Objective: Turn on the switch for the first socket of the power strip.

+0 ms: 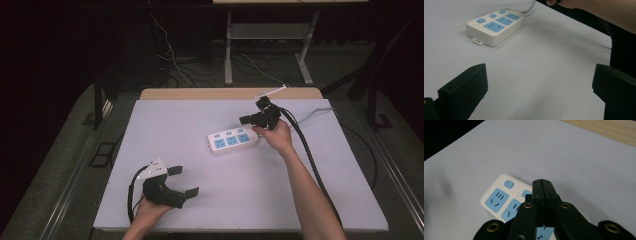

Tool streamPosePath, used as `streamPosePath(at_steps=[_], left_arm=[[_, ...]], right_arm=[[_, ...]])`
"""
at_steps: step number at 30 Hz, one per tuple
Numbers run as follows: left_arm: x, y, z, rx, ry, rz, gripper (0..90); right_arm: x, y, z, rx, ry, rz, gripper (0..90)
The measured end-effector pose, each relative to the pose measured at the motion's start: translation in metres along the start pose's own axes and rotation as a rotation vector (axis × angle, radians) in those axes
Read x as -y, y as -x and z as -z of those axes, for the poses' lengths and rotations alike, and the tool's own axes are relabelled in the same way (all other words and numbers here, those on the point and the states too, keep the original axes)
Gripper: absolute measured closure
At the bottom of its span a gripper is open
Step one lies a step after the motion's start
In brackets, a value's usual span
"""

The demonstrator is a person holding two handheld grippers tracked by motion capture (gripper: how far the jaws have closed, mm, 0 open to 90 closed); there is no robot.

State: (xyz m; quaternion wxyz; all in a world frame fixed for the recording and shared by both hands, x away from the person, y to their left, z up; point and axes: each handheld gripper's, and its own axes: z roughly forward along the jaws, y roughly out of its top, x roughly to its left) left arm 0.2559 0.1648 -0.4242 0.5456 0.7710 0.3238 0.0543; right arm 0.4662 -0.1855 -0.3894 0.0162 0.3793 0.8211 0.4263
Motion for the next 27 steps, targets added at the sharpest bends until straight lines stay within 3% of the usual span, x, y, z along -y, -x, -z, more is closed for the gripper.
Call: streamPosePath(at_steps=[8, 23, 27], left_arm=[[0.000, 0.000, 0.000, 0.003, -0.003, -0.002, 0.0], [0.000, 0.000, -0.001, 0.006, -0.010, -0.007, 0.0], [0.000, 0.000, -0.001, 0.005, -0.010, -0.008, 0.0]], right_arm=[[0.010, 0.010, -0.008, -0.008, -0.023, -0.037, 89.2], [0.015, 0.014, -0.018, -0.007, -0.026, -0.052, 89.2], [0.018, 0.016, -0.023, -0.008, -0.032, -0.076, 89.3]])
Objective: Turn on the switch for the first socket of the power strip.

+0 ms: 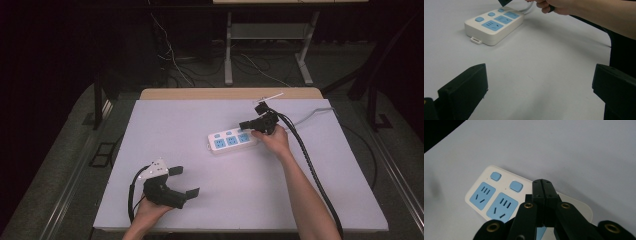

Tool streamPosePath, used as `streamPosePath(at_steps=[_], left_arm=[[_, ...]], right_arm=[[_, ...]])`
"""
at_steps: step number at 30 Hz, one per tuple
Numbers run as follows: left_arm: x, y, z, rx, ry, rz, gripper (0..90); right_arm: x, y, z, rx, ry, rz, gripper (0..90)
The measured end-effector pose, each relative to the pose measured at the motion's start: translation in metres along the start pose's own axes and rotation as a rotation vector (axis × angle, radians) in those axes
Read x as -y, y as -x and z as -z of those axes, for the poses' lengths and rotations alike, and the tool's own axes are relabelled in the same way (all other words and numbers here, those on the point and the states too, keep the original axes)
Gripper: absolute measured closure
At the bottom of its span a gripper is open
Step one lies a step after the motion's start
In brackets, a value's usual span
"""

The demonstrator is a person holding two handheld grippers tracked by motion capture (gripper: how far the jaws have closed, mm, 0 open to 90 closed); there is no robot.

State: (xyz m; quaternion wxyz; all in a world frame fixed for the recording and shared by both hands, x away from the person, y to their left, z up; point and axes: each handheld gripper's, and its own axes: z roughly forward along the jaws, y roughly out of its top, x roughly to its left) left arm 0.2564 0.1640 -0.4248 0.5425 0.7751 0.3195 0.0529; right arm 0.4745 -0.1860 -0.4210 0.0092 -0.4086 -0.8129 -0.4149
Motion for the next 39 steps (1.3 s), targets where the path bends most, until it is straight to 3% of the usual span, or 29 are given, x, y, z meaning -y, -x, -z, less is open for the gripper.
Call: streamPosePath(at_steps=[6, 12, 22, 39], left_arm=[[0.0001, -0.0007, 0.0002, -0.001, -0.001, 0.004, 0.0], [0.0002, -0.0011, -0.0002, -0.001, -0.002, 0.003, 0.0], [0.0002, -0.0009, -0.0016, -0.001, -0.010, -0.001, 0.0], [0.0009, 0.0002, -0.0022, -0.004, -0.018, -0.006, 0.0]], right_arm=[[0.0021, 0.0005, -0.0069, 0.000, -0.006, -0.016, 89.3], [0.0033, -0.0022, -0.0078, 0.018, 0.001, 0.022, 89.6], [0.0064, -0.0020, -0.0087, 0.010, 0.007, 0.042, 89.9], [0.0082, 0.0022, -0.0101, -0.010, 0.009, -0.015, 90.0]])
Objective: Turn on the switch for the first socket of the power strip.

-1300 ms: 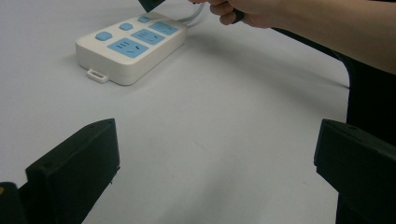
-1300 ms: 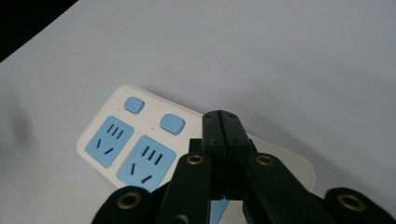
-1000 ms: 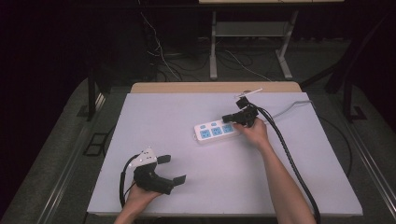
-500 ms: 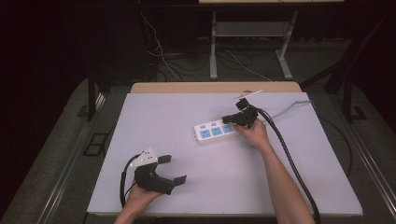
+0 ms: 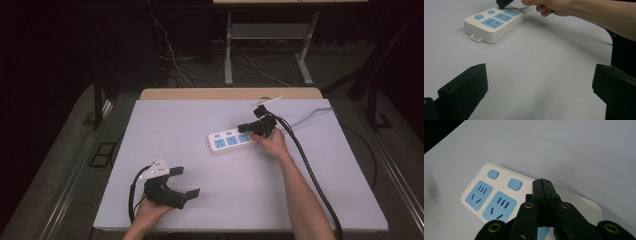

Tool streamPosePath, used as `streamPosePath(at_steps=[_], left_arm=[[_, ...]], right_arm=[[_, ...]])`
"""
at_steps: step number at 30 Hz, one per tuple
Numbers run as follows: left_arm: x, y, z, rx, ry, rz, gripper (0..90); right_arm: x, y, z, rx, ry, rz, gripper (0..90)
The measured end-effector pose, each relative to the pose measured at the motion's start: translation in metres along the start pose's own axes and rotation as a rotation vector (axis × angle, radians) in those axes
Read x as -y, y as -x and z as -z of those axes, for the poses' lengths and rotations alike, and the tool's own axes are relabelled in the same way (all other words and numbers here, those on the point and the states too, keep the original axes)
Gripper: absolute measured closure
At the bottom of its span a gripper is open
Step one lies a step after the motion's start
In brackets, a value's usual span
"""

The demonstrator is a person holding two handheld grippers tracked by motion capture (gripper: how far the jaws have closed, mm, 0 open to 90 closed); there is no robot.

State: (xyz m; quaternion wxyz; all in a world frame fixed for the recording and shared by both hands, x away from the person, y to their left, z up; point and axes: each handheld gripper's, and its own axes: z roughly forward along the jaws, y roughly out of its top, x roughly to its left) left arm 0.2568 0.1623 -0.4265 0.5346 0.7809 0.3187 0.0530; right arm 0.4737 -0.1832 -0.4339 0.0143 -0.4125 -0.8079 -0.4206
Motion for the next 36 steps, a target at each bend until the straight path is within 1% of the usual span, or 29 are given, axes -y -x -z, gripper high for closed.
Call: streamPosePath(at_steps=[3, 5, 7, 10, 11, 15, 19, 24, 28, 31, 36], left_arm=[[0.000, 0.000, -0.001, 0.000, -0.004, -0.003, 0.0], [0.000, 0.000, -0.001, -0.001, -0.005, -0.004, 0.0], [0.000, 0.000, -0.002, 0.001, -0.007, -0.001, 0.0], [0.000, -0.001, -0.002, 0.002, -0.008, -0.004, 0.0], [0.000, -0.001, -0.001, 0.002, -0.006, -0.002, 0.0], [0.000, -0.003, 0.000, 0.002, -0.002, 0.001, 0.0], [0.000, -0.003, -0.001, 0.003, -0.003, 0.002, 0.0], [0.000, -0.003, -0.002, 0.005, -0.005, 0.005, 0.0], [0.000, -0.004, -0.002, 0.005, -0.005, 0.007, 0.0], [0.000, -0.004, -0.002, 0.005, -0.005, 0.006, 0.0], [0.000, -0.003, -0.001, 0.007, -0.003, 0.007, 0.0]], right_arm=[[0.001, -0.001, 0.000, 0.011, 0.005, 0.005, 90.0], [0.001, -0.002, -0.001, 0.004, 0.004, -0.002, 90.0], [0.001, -0.003, -0.003, 0.007, 0.010, 0.006, 90.0], [0.002, -0.002, -0.003, -0.004, 0.014, -0.001, 90.0], [0.001, -0.002, -0.003, -0.001, 0.009, 0.001, 90.0], [-0.002, -0.006, -0.002, 0.026, -0.015, 0.032, 90.0], [-0.002, -0.005, 0.000, 0.025, -0.024, 0.025, 90.0], [-0.004, -0.008, 0.002, 0.051, -0.032, 0.049, 90.0], [-0.005, -0.007, 0.005, 0.038, -0.022, 0.052, 90.0], [-0.006, -0.009, 0.009, 0.031, -0.013, 0.064, 90.0], [-0.010, -0.014, 0.020, 0.038, -0.015, 0.083, 90.0]])
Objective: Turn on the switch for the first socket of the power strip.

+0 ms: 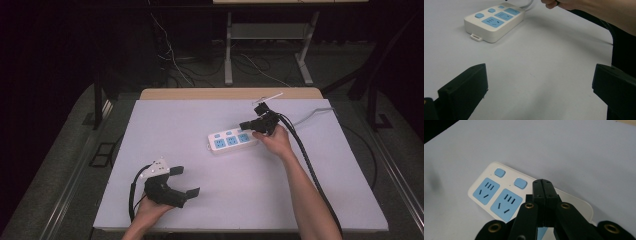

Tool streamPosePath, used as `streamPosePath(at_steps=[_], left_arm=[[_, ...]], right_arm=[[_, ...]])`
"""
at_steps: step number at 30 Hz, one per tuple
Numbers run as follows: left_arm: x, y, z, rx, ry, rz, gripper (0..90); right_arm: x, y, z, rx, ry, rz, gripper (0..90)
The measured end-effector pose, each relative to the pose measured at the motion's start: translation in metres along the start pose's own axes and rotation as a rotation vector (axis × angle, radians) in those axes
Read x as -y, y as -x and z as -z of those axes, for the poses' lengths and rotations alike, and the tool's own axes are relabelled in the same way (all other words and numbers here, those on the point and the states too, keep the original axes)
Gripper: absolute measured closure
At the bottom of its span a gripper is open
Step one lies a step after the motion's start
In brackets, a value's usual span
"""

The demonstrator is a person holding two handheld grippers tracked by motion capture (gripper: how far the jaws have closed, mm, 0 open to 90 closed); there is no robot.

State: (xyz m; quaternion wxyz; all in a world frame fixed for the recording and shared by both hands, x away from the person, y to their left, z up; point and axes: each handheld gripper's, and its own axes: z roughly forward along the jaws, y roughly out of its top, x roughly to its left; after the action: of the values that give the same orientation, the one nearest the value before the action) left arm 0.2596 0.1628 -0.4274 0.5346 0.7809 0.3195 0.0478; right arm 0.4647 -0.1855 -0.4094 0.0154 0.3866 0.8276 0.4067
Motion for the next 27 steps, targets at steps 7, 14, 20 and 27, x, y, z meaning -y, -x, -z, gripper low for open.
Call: streamPosePath(at_steps=[7, 14, 20, 27], left_arm=[[0.000, 0.001, 0.001, 0.001, 0.002, -0.002, 0.0], [0.000, 0.002, 0.001, 0.000, 0.006, 0.002, 0.0], [0.000, 0.002, 0.001, 0.003, 0.007, 0.002, 0.0], [0.000, 0.004, 0.000, 0.005, 0.008, -0.001, 0.0]], right_arm=[[-0.004, -0.002, 0.019, 0.007, 0.013, 0.007, 90.0], [-0.006, -0.003, 0.038, 0.016, 0.024, 0.013, 89.9], [-0.003, -0.004, 0.056, 0.035, 0.021, 0.014, 89.9], [0.007, -0.010, 0.072, 0.069, -0.001, 0.019, 89.5]])
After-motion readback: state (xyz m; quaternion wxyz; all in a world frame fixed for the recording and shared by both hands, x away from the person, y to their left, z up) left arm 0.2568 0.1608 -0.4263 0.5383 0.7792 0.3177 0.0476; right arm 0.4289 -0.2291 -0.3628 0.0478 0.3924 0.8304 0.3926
